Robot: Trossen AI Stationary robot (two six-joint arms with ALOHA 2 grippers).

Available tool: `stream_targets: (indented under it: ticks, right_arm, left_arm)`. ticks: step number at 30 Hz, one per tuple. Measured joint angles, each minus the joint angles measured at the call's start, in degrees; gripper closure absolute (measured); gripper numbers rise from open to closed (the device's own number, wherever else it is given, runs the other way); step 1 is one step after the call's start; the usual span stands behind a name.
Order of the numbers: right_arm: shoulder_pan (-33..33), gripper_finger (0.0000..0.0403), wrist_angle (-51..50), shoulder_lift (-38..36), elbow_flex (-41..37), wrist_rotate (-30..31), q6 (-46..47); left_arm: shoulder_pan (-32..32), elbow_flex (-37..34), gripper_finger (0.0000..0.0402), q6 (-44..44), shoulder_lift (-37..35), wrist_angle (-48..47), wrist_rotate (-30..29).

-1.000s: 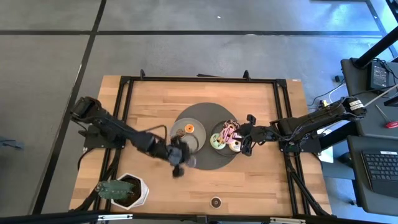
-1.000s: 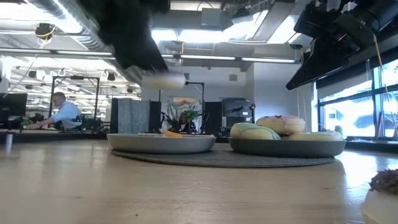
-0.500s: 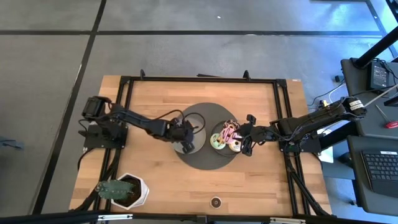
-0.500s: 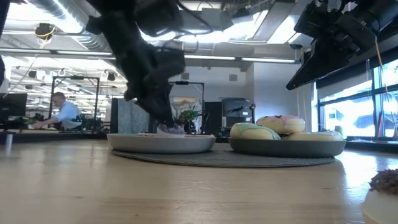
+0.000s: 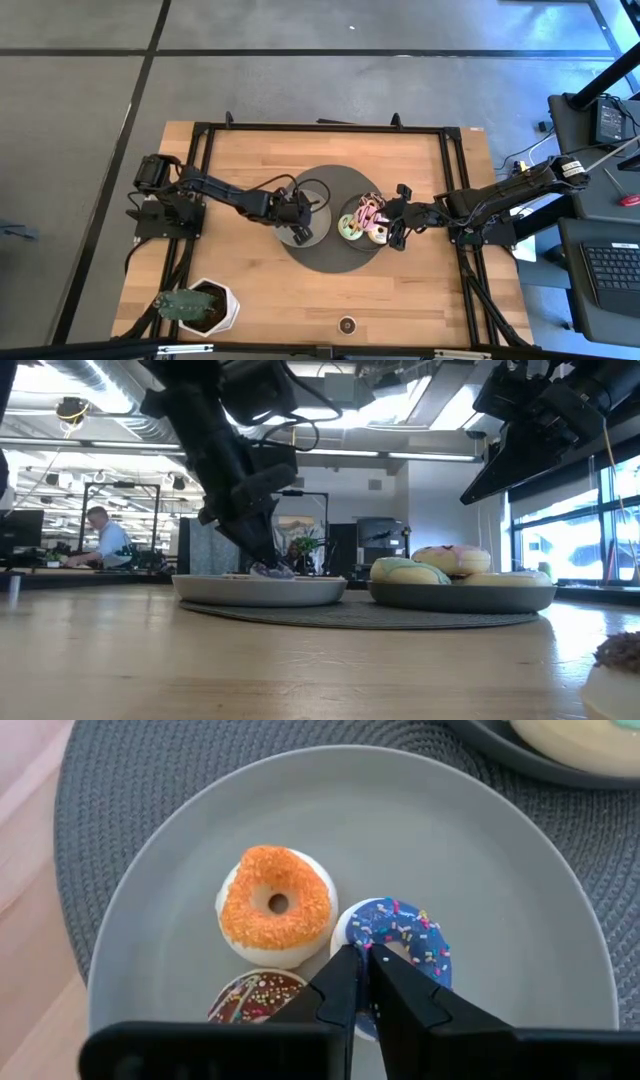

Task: Pick & Place donuts
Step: Put the small violet donut on the gray plate

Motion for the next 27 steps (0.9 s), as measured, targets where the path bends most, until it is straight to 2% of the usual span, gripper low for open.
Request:
stream_targets:
  ticks: [17, 27]
  right_arm:
    - [0.0, 0.0249, 0.0, 0.0, 0.0, 0.0, 0.0]
    - [0.0, 0.0249, 0.0, 0.0, 0.0, 0.0, 0.1]
  left_arm:
    - [-0.2, 0.0, 0.0369, -0.1, 0.1, 2.1, -2.5]
    - [-0.2, 0.0, 0.0368, -1.5, 0.2, 1.7, -1.9]
